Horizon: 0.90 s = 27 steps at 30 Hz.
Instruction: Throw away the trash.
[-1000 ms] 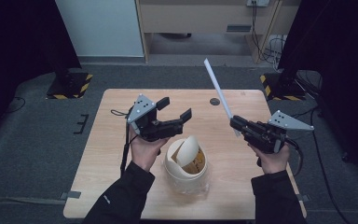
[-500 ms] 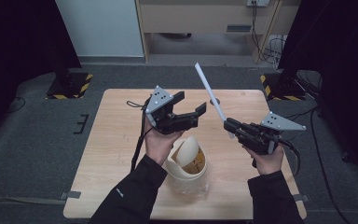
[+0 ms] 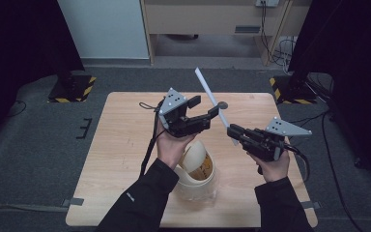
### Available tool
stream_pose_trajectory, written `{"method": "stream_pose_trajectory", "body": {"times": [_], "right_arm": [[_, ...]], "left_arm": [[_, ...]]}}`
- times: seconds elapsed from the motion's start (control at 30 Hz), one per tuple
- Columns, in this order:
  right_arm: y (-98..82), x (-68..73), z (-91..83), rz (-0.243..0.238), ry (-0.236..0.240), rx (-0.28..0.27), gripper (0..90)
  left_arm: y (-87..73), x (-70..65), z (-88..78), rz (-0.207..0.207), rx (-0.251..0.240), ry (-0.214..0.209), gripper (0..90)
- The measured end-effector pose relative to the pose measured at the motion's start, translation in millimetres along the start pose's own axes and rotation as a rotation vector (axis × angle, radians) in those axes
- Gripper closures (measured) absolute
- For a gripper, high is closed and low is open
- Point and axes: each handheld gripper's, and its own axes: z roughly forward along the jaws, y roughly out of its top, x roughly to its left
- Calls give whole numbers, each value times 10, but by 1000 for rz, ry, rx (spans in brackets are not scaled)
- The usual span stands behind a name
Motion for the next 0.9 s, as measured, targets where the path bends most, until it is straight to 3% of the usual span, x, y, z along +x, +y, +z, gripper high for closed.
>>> {"method": "stream_pose_trajectory", "body": {"times": [0.5,0.9], "right_arm": [[-14,24,26,-1,45,-9,788],[-23,30,40,-13,61,-4,788]], "left_arm": [[23,-32,16,-21,12,-36,632],[12,-55,39,-46,18,-61,698]]}}
